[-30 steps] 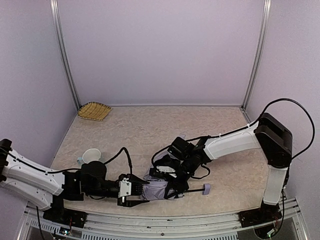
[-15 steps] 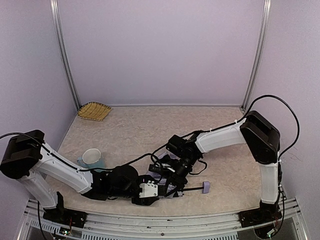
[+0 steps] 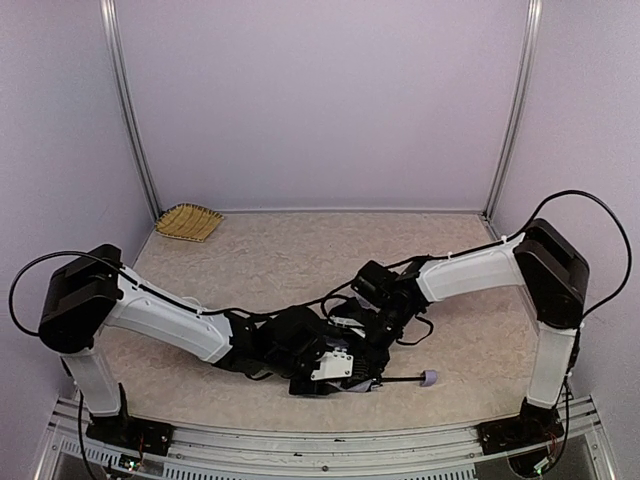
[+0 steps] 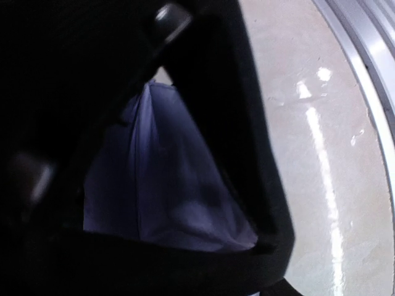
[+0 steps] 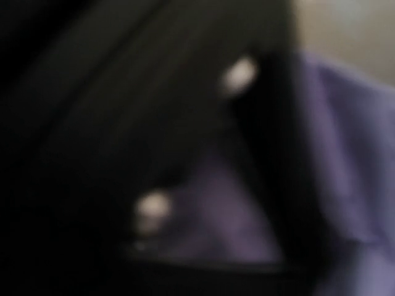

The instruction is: Put away the umbrella

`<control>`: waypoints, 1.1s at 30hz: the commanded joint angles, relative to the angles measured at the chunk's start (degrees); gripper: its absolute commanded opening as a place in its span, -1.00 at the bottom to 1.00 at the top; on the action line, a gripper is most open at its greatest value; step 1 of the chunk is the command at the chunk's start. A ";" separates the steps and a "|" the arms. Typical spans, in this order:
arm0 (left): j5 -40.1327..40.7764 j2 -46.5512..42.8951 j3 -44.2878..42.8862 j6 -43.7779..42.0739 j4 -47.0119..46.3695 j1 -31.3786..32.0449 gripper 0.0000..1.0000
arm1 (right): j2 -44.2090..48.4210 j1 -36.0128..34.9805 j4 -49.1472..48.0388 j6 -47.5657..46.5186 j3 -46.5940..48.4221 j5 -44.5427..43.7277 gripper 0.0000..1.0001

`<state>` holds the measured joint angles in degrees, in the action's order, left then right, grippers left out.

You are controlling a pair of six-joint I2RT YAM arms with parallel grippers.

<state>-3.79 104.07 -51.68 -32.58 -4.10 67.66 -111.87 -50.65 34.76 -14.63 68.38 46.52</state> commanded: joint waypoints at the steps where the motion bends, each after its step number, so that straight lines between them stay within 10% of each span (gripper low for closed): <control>1: -4.58 7.97 -3.81 6.95 18.96 -3.40 -0.07 | 9.87 -1.10 -7.77 5.03 -6.99 -12.48 0.47; 12: -17.78 14.56 -10.61 10.54 26.60 -9.06 -0.14 | 37.15 -1.20 -13.12 12.76 -21.26 -34.97 0.52; 17: -23.43 16.68 -12.75 11.67 26.85 -12.68 -0.18 | 46.15 -12.42 -23.09 4.99 -27.45 -43.63 0.49; 33: -32.64 24.81 -19.77 11.29 33.86 -18.31 -0.26 | 25.52 -23.16 -31.63 -14.39 -28.72 -69.98 0.67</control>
<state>-48.40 121.62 -74.67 -23.42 17.82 51.37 -83.85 -74.98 6.85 -24.10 39.38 -16.88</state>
